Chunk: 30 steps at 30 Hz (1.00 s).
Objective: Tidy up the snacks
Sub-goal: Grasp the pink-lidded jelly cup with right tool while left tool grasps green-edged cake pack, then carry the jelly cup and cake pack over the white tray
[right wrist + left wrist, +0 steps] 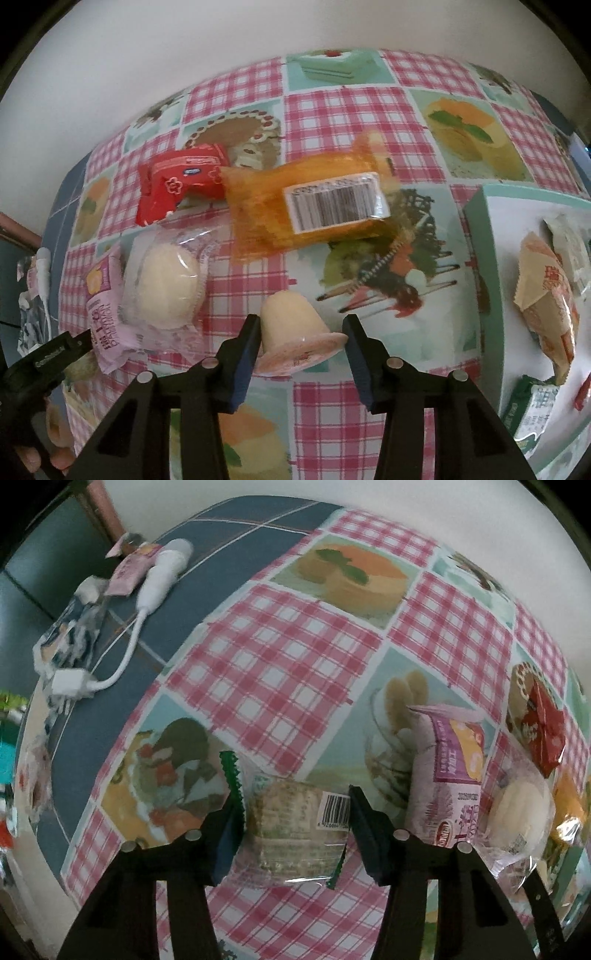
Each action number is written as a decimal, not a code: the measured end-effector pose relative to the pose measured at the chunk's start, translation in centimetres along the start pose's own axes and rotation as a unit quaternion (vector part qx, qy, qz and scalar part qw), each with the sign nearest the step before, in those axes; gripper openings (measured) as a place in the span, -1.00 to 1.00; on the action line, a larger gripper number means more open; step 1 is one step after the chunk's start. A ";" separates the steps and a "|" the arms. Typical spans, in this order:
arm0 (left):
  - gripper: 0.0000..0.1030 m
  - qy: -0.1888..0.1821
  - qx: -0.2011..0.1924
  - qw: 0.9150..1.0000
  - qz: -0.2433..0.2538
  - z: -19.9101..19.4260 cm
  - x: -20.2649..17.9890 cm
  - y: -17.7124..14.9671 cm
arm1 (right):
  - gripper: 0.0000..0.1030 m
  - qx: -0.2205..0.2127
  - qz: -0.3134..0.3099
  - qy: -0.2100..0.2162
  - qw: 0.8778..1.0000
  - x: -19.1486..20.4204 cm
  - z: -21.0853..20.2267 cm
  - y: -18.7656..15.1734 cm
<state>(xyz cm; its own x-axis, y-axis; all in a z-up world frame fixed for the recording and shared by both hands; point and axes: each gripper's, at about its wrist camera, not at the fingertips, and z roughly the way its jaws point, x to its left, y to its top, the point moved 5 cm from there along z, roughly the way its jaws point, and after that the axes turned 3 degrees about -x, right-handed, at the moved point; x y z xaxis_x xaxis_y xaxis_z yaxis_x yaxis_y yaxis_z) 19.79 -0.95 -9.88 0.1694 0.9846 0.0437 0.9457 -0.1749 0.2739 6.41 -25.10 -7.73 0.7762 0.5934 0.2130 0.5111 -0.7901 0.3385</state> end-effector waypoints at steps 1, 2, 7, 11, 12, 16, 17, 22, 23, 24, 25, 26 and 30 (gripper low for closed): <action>0.11 0.003 -0.001 1.000 -0.007 -0.2 0.3 0.0 | -0.08 0.001 0.003 0.001 1.000 -0.3 -0.1 0.1; 0.11 0.008 -0.005 1.000 -0.014 -0.6 0.6 -0.1 | -0.08 0.003 0.007 0.001 1.000 -0.6 -0.2 0.1; 0.10 0.010 -0.021 0.999 -0.038 -2.3 2.0 0.2 | -0.08 0.013 0.023 0.010 1.000 -1.9 -1.0 -0.1; 0.11 0.005 -0.030 0.998 -0.061 -4.3 2.6 0.3 | -0.08 0.015 0.032 0.022 0.999 -2.4 -1.8 0.0; 0.11 0.003 -0.031 0.997 -0.063 -4.8 3.0 0.3 | -0.08 0.013 0.034 0.025 0.999 -2.5 -2.3 -0.1; 0.11 -0.009 -0.039 0.997 -0.064 -6.7 2.3 -0.1 | -0.08 0.000 0.043 0.034 0.999 -2.7 -4.5 -0.7; 0.11 -0.012 -0.042 0.997 -0.061 -7.3 1.7 -0.4 | -0.08 -0.004 0.045 0.035 0.998 -2.8 -5.0 -0.8; 0.11 -0.021 -0.056 0.998 -0.034 -9.1 -0.8 -1.2 | -0.08 -0.017 0.056 0.040 0.997 -3.8 -7.2 -1.4; 0.11 -0.021 -0.060 0.998 -0.029 -9.6 -1.2 -1.4 | -0.08 -0.020 0.059 0.040 0.997 -4.2 -7.8 -1.5; 0.11 -0.022 -0.064 0.997 -0.026 -9.8 -1.4 -1.5 | -0.08 -0.021 0.061 0.040 0.997 -4.5 -8.1 -1.7; 0.11 -0.022 -0.070 0.997 -0.023 -10.4 -1.7 -1.7 | -0.08 -0.023 0.065 0.040 0.997 -4.9 -8.6 -1.9; 0.11 -0.023 -0.074 0.997 -0.021 -10.9 -1.9 -1.8 | -0.08 -0.025 0.069 0.041 0.996 -5.3 -9.0 -1.9; 0.11 -0.026 -0.096 0.995 -0.010 -12.8 -3.0 -2.4 | -0.08 -0.035 0.085 0.042 0.995 -6.3 -10.1 -2.1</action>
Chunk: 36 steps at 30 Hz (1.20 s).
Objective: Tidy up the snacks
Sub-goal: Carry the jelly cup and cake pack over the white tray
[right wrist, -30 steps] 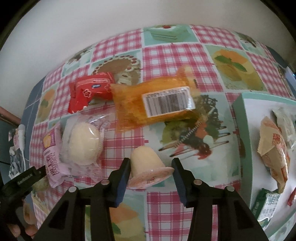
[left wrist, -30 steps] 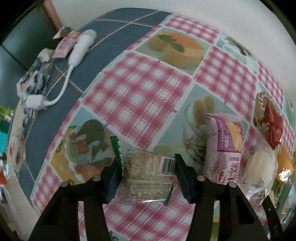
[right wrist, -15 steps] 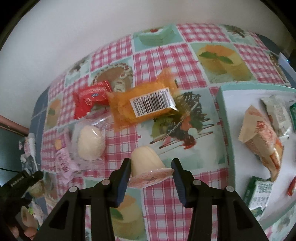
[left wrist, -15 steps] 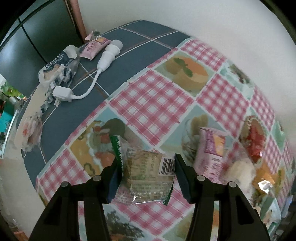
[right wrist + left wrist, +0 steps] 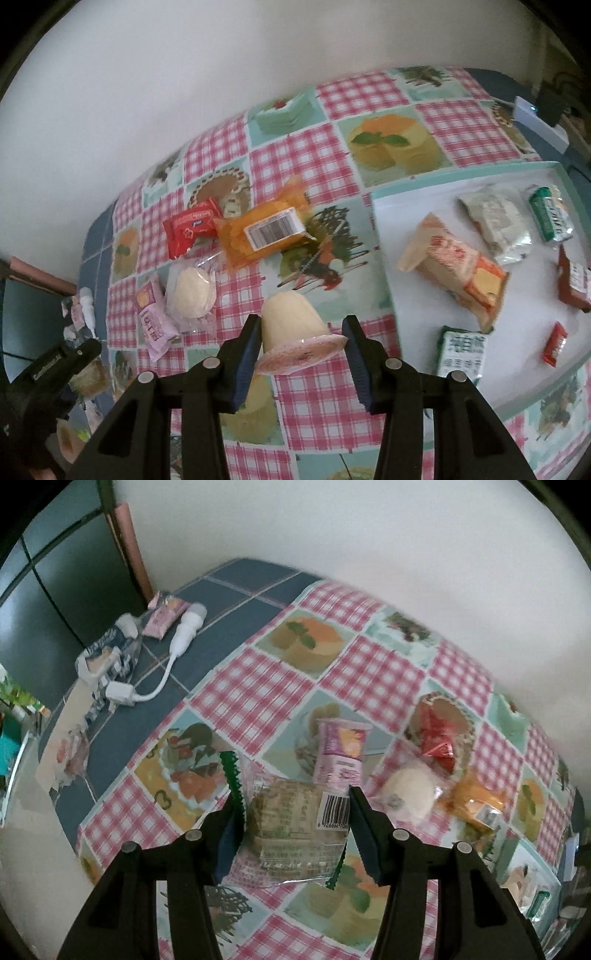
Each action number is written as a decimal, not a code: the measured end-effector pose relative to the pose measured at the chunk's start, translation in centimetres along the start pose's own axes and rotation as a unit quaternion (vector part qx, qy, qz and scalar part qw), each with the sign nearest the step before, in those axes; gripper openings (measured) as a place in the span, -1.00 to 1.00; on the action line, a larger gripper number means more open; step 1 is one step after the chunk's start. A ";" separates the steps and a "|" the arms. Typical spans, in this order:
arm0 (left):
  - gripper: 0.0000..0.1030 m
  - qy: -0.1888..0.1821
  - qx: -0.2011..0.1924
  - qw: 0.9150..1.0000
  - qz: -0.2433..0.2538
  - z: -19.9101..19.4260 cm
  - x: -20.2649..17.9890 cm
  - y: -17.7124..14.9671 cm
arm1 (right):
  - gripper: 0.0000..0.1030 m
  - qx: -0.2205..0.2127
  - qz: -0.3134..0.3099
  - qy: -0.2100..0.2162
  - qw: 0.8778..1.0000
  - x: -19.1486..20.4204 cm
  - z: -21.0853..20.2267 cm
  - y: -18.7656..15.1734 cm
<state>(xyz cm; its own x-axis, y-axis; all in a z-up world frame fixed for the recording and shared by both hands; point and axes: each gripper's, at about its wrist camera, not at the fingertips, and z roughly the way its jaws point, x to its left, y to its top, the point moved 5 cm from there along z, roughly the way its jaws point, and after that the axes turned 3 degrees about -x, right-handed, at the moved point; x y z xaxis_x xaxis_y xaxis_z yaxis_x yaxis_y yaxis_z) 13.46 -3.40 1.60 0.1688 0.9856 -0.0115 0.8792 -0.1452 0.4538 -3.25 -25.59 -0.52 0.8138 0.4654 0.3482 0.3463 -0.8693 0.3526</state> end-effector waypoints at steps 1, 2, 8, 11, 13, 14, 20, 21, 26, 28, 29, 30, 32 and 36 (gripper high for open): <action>0.11 -0.003 -0.005 1.000 0.004 -0.6 -0.4 -0.2 | -0.08 -0.003 0.004 0.000 1.000 -0.4 -0.4 0.0; 0.11 -0.005 -0.007 1.000 0.006 -0.9 -0.7 -0.3 | -0.08 -0.005 0.006 0.000 1.000 -0.5 -0.4 0.0; 0.11 -0.009 -0.023 0.999 0.032 -2.8 -2.9 -1.4 | -0.08 -0.017 0.033 -0.006 0.999 -2.9 -2.2 0.2; 0.11 -0.015 -0.029 0.998 0.051 -3.7 -4.4 -2.3 | -0.08 -0.024 0.047 -0.010 0.999 -4.4 -3.2 0.3; 0.11 -0.017 -0.033 0.997 0.062 -4.1 -5.3 -2.8 | -0.08 -0.027 0.056 -0.008 0.998 -5.3 -3.8 0.4; 0.11 -0.019 -0.036 0.997 0.071 -4.5 -5.9 -3.1 | -0.08 -0.028 0.059 -0.007 0.998 -5.6 -4.0 0.3; 0.11 -0.027 -0.053 0.992 0.114 -6.1 -8.6 -4.6 | -0.08 -0.037 0.086 -0.008 0.996 -8.4 -5.5 0.3; 0.11 -0.027 -0.055 0.991 0.121 -6.3 -9.1 -4.9 | -0.08 -0.039 0.090 -0.009 0.995 -8.9 -5.8 0.3; 0.11 -0.039 -0.057 0.986 0.151 -7.2 -11.5 -6.2 | -0.08 -0.050 0.107 -0.017 0.993 -11.3 -7.0 0.8; 0.11 -0.043 -0.056 0.985 0.160 -7.3 -12.3 -6.8 | -0.08 -0.054 0.117 -0.016 0.992 -12.4 -7.5 1.1; 0.11 -0.045 -0.055 0.984 0.166 -7.4 -12.8 -7.2 | -0.08 -0.055 0.120 -0.017 0.991 -12.8 -7.6 1.2; 0.11 -0.046 -0.054 0.983 0.171 -7.5 -13.2 -7.6 | -0.08 -0.056 0.126 -0.018 0.990 -13.4 -7.8 1.2; 0.11 -0.053 -0.048 0.981 0.183 -7.5 -14.1 -8.3 | -0.08 -0.056 0.135 -0.020 0.989 -14.5 -8.0 1.4; 0.11 -0.060 -0.040 0.976 0.206 -7.5 -16.0 -9.9 | -0.08 -0.056 0.160 -0.021 0.985 -16.8 -8.4 1.5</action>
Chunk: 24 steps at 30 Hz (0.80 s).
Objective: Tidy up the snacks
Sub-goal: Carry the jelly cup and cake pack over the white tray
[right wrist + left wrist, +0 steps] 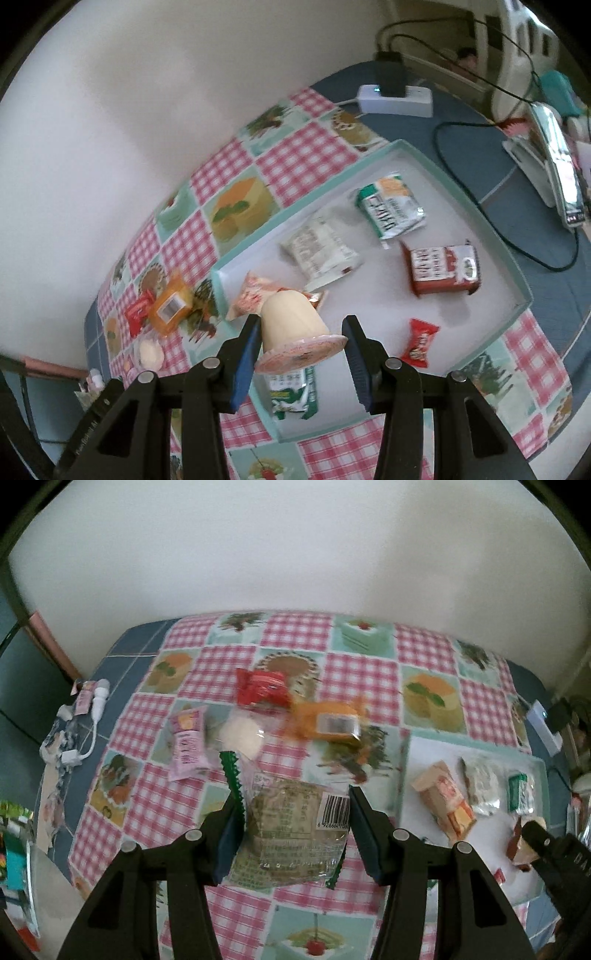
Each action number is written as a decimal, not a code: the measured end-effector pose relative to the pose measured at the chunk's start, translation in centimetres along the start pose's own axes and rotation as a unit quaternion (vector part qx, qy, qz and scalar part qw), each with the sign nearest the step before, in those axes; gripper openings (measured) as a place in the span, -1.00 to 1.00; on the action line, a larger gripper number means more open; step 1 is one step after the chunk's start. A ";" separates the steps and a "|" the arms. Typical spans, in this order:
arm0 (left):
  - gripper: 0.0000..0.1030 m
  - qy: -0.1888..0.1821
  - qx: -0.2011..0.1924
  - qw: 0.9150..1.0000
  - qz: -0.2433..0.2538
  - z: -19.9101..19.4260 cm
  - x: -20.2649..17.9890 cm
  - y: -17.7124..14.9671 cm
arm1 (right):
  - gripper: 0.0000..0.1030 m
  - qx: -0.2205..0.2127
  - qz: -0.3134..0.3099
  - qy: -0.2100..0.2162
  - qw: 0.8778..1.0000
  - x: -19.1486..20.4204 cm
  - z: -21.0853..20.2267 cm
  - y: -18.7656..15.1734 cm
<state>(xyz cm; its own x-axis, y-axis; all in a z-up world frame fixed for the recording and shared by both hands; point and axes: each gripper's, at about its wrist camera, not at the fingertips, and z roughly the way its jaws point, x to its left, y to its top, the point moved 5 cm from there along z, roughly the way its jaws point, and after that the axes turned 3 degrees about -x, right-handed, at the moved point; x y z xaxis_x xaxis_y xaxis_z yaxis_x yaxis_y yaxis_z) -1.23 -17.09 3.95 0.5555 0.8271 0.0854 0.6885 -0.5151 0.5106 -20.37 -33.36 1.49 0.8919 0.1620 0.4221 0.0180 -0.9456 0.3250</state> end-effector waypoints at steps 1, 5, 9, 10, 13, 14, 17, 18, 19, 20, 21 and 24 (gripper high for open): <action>0.11 -0.001 0.001 1.000 0.006 0.0 -0.6 -0.2 | -0.08 0.000 0.004 0.000 1.000 -0.4 0.0 0.2; 0.11 -0.005 0.002 1.000 0.030 -0.1 -2.8 -0.7 | -0.08 0.000 0.019 -0.005 1.000 -2.4 -0.2 0.9; 0.11 -0.016 0.008 0.998 0.057 0.0 -5.3 -1.6 | -0.08 -0.002 0.040 -0.018 0.999 -4.8 -0.4 1.7; 0.11 -0.019 0.010 0.998 0.062 0.0 -5.8 -1.8 | -0.08 -0.003 0.043 -0.020 0.999 -5.3 -0.5 1.9; 0.11 -0.029 0.015 0.996 0.085 -0.1 -7.6 -2.6 | -0.08 -0.008 0.056 -0.033 0.998 -6.9 -0.8 2.3; 0.11 -0.033 0.016 0.995 0.095 -0.1 -8.4 -2.9 | -0.08 -0.009 0.061 -0.037 0.997 -7.5 -0.9 2.4; 0.11 -0.044 0.021 0.992 0.117 -0.1 -10.2 -3.7 | -0.08 -0.010 0.069 -0.049 0.996 -8.6 -1.0 2.6; 0.11 -0.048 0.023 0.991 0.122 -0.1 -10.7 -3.9 | -0.08 -0.010 0.070 -0.050 0.996 -8.7 -1.0 2.6; 0.11 -0.056 0.028 0.989 0.131 0.1 -11.4 -4.4 | -0.08 -0.011 0.070 -0.052 0.996 -8.8 -1.0 2.6; 0.12 -0.064 0.035 0.988 0.140 0.4 -12.0 -4.9 | -0.08 -0.011 0.069 -0.054 0.996 -8.9 -1.0 2.6; 0.12 -0.067 0.040 0.987 0.143 0.7 -12.4 -5.2 | -0.08 -0.011 0.068 -0.057 0.996 -9.0 -1.0 2.6; 0.12 -0.077 0.059 0.984 0.152 1.5 -13.5 -6.3 | -0.07 0.000 0.063 -0.062 0.996 -8.9 -0.2 2.1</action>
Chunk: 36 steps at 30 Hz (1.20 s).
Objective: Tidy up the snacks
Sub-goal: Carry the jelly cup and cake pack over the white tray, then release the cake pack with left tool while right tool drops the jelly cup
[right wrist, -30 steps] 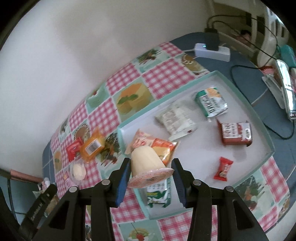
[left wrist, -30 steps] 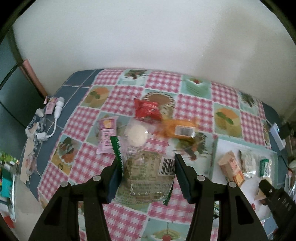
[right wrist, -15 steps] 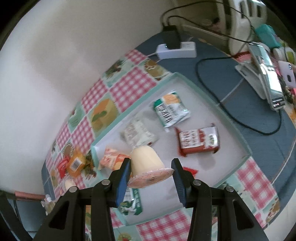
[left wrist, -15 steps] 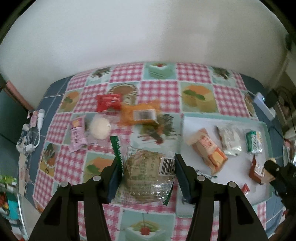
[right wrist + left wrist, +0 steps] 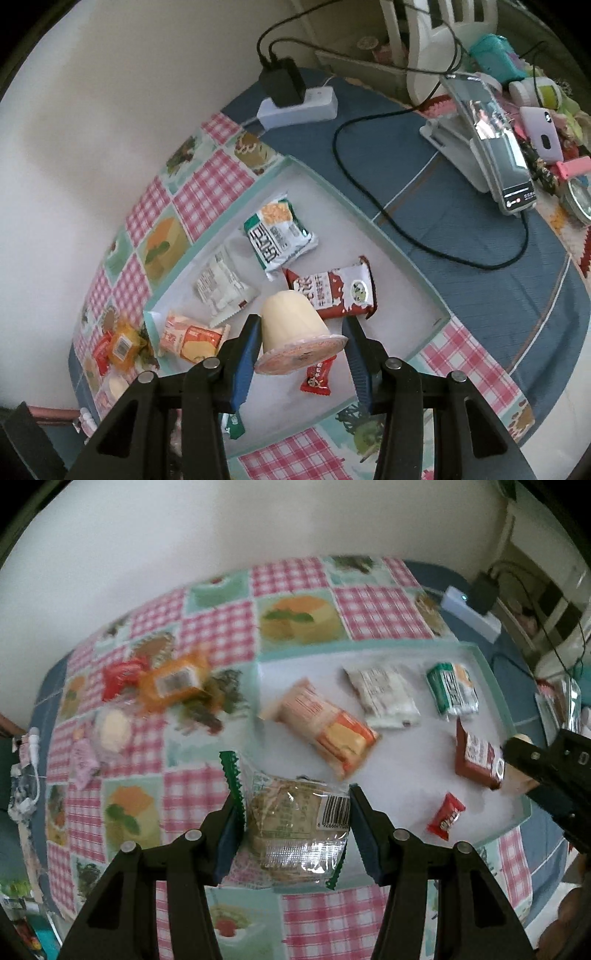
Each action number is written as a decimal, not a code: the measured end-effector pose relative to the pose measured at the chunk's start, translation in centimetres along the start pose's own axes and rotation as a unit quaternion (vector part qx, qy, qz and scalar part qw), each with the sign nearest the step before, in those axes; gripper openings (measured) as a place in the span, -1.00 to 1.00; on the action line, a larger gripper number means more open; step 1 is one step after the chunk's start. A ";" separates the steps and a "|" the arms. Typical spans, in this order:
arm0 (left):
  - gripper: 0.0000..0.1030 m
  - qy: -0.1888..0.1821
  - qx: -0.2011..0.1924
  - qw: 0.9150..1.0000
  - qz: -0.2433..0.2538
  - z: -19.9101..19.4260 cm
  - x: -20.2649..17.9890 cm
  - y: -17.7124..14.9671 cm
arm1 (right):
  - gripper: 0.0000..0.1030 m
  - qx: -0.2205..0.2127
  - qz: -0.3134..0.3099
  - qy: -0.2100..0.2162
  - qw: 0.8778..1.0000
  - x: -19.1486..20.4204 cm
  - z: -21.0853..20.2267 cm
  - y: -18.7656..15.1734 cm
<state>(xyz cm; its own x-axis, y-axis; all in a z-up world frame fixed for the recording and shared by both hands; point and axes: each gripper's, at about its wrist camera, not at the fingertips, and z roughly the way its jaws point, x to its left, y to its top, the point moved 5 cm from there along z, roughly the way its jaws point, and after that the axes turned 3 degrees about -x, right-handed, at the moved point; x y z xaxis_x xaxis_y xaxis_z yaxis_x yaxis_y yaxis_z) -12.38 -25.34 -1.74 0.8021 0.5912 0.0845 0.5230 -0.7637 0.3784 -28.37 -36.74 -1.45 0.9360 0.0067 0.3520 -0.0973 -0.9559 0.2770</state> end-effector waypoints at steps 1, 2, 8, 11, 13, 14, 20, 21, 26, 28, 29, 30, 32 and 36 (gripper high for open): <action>0.12 0.000 0.003 1.000 0.002 0.3 -0.2 -0.1 | -0.07 0.005 -0.001 -0.002 1.000 -0.1 0.3 -0.2; 0.12 0.002 0.005 1.000 0.005 0.5 -0.5 -0.2 | -0.07 0.013 -0.002 -0.007 1.000 -0.1 0.9 -0.5; 0.12 0.003 0.013 1.000 0.011 1.6 -1.1 -0.6 | -0.07 0.030 -0.011 -0.030 0.999 -0.4 2.5 -1.2; 0.12 0.002 0.017 1.000 0.012 2.1 -1.2 -0.6 | -0.07 0.032 -0.016 -0.038 0.999 -0.5 2.9 -1.4; 0.12 0.001 0.018 1.000 0.013 2.2 -1.4 -0.6 | -0.07 0.035 -0.017 -0.042 0.998 -0.5 3.1 -1.5; 0.12 0.000 0.019 1.000 0.014 2.3 -1.5 -0.6 | -0.07 0.035 -0.018 -0.043 0.998 -0.5 3.2 -1.5; 0.12 -0.004 0.018 1.000 0.023 2.3 -2.1 -0.6 | -0.07 0.036 -0.019 -0.045 0.998 -0.4 3.3 -1.5; 0.12 -0.005 0.018 1.000 0.024 2.3 -2.2 -0.6 | -0.07 0.036 -0.020 -0.045 0.998 -0.4 3.3 -1.5; 0.13 -0.010 0.017 0.999 0.030 2.1 -2.6 -0.6 | -0.07 0.034 -0.019 -0.047 0.998 -0.4 3.3 -1.5; 0.14 -0.014 0.020 0.999 0.029 2.0 -2.6 -0.6 | -0.07 0.035 -0.019 -0.046 0.998 -0.4 3.4 -1.5; 0.16 -0.018 0.021 0.999 0.027 2.0 -2.6 -0.6 | -0.07 0.036 -0.019 -0.046 0.998 -0.5 3.3 -1.5; 0.19 -0.017 0.020 0.999 0.028 1.9 -2.6 -0.6 | -0.07 0.037 -0.018 -0.047 0.998 -0.5 3.4 -1.5; 0.29 -0.011 0.015 0.999 0.030 1.8 -2.5 -0.4 | -0.07 0.038 -0.018 -0.049 0.998 -0.6 3.4 -1.5; 0.38 -0.010 0.013 1.000 0.022 1.4 -2.0 -0.2 | -0.06 0.038 -0.021 -0.051 0.998 -0.5 3.4 -1.6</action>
<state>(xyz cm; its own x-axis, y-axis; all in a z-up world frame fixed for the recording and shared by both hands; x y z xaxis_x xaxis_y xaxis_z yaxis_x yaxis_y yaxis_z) -13.70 -26.72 -3.33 0.8302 0.5514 0.0818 0.4942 -0.7959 0.3498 -27.55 -36.23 -5.10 0.9686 0.0206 0.2477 -0.0354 -0.9750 0.2194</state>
